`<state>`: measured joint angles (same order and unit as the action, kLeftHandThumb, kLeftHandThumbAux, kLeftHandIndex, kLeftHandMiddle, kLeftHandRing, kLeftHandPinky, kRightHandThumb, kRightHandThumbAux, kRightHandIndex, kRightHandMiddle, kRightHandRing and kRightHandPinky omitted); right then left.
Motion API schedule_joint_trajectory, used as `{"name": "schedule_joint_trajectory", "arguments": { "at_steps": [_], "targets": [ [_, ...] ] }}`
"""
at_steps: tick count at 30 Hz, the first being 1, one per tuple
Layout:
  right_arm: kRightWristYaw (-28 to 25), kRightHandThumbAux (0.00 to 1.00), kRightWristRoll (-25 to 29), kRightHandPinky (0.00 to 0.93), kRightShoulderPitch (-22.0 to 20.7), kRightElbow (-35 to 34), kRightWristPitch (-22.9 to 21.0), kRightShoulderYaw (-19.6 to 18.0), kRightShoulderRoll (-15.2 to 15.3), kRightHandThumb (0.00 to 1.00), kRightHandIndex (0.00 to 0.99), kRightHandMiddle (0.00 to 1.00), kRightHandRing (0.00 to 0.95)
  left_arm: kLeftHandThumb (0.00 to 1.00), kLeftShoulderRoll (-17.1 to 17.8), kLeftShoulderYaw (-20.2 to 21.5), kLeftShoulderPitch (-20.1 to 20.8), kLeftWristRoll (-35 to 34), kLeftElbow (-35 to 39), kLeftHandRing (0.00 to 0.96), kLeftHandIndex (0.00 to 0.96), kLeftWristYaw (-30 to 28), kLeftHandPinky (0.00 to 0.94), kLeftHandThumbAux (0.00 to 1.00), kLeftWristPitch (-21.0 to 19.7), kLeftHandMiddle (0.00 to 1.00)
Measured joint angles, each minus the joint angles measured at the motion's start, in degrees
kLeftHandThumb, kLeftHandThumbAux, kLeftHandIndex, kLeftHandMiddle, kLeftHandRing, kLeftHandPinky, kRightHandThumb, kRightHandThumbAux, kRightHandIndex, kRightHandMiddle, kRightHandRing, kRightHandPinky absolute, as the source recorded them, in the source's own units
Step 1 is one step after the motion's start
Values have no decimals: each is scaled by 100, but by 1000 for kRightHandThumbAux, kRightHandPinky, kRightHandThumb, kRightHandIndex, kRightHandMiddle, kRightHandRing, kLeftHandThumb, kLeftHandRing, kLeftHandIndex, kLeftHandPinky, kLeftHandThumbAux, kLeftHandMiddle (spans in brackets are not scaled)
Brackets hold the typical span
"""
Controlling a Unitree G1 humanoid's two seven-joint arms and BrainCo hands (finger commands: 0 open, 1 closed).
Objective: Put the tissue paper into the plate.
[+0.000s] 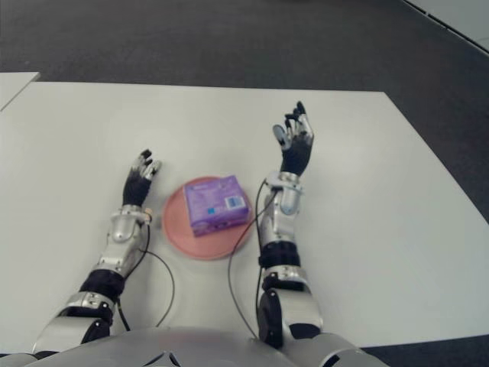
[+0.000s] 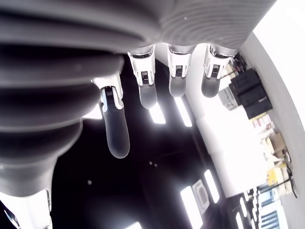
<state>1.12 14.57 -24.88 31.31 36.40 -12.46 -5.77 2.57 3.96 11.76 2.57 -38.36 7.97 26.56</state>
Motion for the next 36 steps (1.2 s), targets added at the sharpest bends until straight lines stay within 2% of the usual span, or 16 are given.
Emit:
{"name": "schedule_joint_trajectory", "arguments": {
  "at_steps": [10,22,23,24,25,26,28,31,33,36],
  "targets": [
    [63,721,-105,0,2,-41,0,34,-8,688,428,136,42,0,42,166,1,-46,-34,0,0,0,0,474,209,0],
    [145,721,-139,0,14,-104,0,115,-13,688,428,136,42,0,159,193,-2,-13,21,0,0,1,0,468,204,0],
    [163,673,-181,0,31,-71,-6,131,22,566,343,108,33,0,160,195,-3,-15,21,0,0,1,0,468,204,0],
    [303,607,-429,0,42,25,-29,201,119,379,219,69,21,0,161,196,-3,-17,21,0,0,1,0,467,203,0],
    [404,566,-670,0,87,144,-53,280,236,264,140,44,13,0,160,196,-2,-19,22,0,0,1,0,466,204,0],
    [484,540,-902,0,142,286,-98,368,366,190,89,28,8,0,161,196,-1,-19,23,0,0,1,0,466,204,0],
    [585,518,-1372,0,274,651,-260,553,652,130,45,14,4,0,162,197,1,-23,23,0,0,1,0,465,204,0],
    [675,508,-1800,0,572,1295,-652,691,1016,99,14,4,1,0,189,211,-13,-32,23,0,0,1,0,462,201,0],
    [663,507,-1889,0,764,1481,-747,702,1188,97,7,2,0,0,227,231,-33,-40,25,0,0,1,0,458,199,0],
    [558,512,-1861,0,740,1605,-819,662,1387,104,2,0,0,0,268,265,-32,-46,27,0,0,1,0,454,171,0]
  ]
}}
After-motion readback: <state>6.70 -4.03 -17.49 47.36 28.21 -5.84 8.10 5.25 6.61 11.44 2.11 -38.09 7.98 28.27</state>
